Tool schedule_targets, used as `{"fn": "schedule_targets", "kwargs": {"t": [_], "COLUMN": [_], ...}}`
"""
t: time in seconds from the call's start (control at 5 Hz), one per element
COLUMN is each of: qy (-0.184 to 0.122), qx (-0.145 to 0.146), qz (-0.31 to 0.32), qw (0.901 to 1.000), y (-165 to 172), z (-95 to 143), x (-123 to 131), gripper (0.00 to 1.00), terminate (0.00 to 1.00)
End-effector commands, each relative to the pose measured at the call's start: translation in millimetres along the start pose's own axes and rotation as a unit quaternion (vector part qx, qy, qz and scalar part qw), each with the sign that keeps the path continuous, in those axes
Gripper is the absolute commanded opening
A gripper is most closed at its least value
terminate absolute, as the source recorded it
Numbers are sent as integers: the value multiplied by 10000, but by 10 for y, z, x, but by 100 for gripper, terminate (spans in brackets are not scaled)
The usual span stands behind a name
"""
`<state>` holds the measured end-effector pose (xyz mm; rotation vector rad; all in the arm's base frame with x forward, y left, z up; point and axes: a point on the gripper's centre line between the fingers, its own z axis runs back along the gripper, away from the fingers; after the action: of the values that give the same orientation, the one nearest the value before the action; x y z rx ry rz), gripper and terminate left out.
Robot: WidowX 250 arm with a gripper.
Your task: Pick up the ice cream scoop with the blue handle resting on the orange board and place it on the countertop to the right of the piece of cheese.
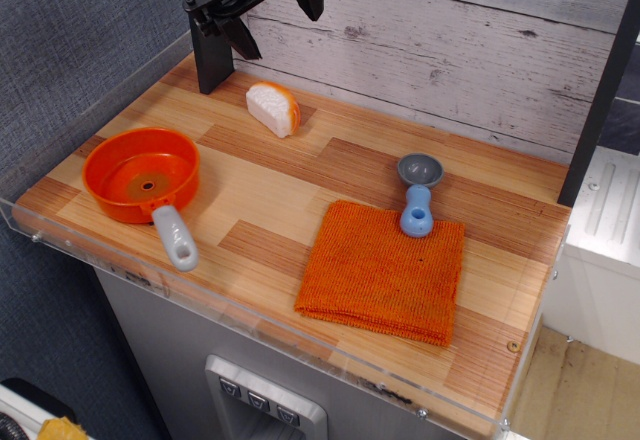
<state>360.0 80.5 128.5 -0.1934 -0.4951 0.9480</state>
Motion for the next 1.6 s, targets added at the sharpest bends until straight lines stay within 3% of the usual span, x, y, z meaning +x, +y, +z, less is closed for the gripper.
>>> {"fn": "schedule_targets", "kwargs": {"t": [0.0,0.4,0.8,1.4], "qy": [0,134,526,1023], "qx": [0,-128,-201,153], "qz": [0,-778,-1584,-2073], "qw": [10000,9968,9858,9728], "y": [0,-328,-526,-508], "z": [0,19,-54,-406], "x": [0,-424,-848,-1319], "gripper": [100,100,100,100], "terminate": [0,0,0,0]}}
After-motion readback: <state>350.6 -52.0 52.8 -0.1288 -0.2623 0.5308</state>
